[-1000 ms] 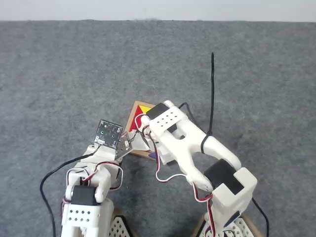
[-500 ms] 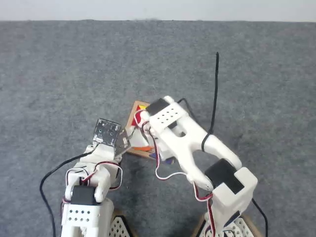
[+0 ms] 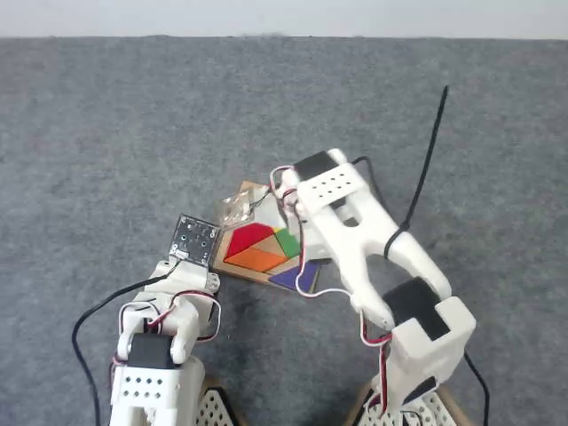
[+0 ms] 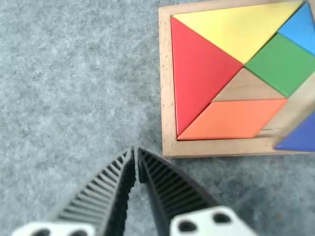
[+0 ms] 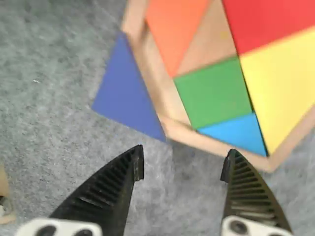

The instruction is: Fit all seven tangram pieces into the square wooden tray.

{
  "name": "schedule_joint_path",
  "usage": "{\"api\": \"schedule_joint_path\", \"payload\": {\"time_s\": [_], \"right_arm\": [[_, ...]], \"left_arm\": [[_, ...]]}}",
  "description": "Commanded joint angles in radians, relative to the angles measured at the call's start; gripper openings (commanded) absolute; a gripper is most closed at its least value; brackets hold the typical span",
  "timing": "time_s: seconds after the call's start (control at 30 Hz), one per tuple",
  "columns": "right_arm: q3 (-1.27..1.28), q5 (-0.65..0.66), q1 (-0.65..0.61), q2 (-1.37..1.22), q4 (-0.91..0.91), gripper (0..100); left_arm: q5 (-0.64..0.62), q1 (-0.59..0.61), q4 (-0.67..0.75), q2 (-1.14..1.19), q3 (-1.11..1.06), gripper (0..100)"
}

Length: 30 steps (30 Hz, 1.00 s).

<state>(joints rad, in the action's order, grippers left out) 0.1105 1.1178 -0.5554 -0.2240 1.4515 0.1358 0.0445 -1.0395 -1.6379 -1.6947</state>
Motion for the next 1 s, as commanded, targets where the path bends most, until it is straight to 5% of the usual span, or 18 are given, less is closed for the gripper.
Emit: {"api": "schedule_joint_path", "payload": {"time_s": [0.0,0.3,0.43,0.53,0.63,0.97], "right_arm": [[-0.054,-0.078,0.051,0.028,0.016,25.6],[0.044,-0.505,0.03,0.392,-0.016,10.8],[0.377,-0.641,-0.024,0.656,-0.232,10.2],[0.675,-0.758,-0.073,0.788,-0.486,0.9],[0.852,-0.801,-0.125,0.825,-0.618,2.1],[0.905,-0.836,-0.16,0.819,-0.615,0.7]], "left_arm": [[-0.008,0.002,-0.005,-0.012,0.005,1],[-0.008,0.002,-0.005,-0.012,0.005,1],[-0.008,0.002,-0.005,-0.012,0.005,1],[-0.008,0.002,-0.005,-0.012,0.005,1],[-0.008,0.002,-0.005,-0.012,0.005,1],[-0.008,0.002,-0.005,-0.012,0.005,1]]}}
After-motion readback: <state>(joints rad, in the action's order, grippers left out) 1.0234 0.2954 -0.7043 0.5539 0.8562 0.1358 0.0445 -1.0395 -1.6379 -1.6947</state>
